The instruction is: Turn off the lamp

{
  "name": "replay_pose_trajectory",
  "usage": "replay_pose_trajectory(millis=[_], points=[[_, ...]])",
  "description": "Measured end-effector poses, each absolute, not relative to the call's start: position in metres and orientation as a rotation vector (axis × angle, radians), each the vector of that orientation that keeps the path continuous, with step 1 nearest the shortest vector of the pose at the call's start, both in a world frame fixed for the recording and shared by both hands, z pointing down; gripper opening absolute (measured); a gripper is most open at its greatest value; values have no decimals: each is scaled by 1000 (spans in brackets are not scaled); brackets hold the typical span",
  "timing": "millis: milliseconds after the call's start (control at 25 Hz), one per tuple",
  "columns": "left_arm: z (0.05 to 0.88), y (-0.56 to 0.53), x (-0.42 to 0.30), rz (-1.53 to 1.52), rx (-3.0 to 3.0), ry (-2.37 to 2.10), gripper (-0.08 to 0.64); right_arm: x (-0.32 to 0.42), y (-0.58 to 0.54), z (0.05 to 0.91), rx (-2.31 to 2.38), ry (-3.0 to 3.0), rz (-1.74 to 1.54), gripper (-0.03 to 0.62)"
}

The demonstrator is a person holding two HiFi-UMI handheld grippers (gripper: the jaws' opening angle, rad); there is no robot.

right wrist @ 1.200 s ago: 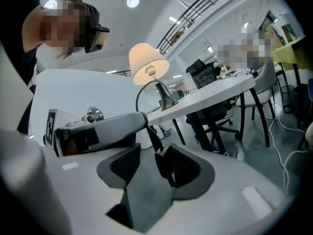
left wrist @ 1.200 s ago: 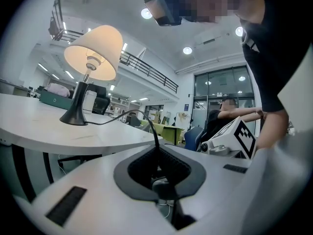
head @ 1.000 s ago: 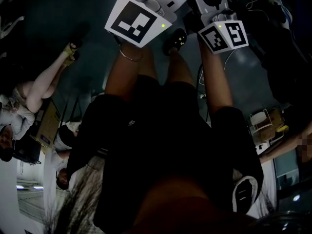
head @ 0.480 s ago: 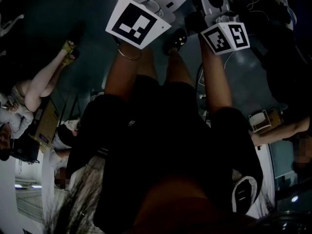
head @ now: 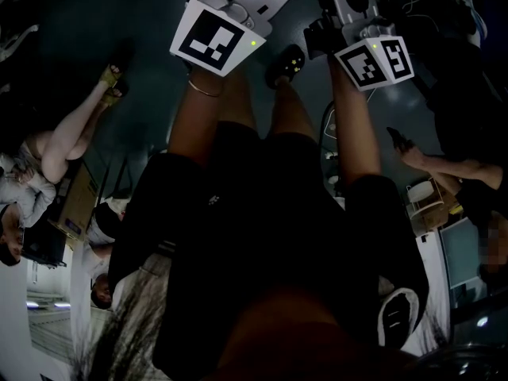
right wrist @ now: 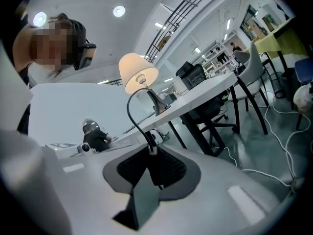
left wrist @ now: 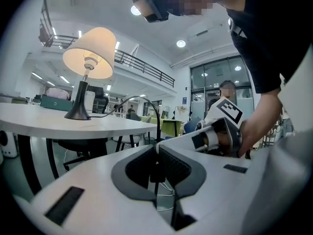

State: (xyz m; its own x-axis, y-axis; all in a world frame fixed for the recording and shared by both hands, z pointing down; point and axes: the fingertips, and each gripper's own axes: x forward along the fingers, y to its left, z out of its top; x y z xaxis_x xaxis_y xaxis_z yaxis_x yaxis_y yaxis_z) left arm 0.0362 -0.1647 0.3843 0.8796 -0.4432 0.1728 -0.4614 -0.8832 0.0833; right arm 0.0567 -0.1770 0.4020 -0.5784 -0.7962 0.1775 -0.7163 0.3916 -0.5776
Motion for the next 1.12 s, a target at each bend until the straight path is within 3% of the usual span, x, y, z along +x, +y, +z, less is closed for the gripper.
replay_pose_trajectory(millis=[1120], points=[[460,-151,29,264,2850,-757,63,64,-173,391,-1262,2363,-1041,60]])
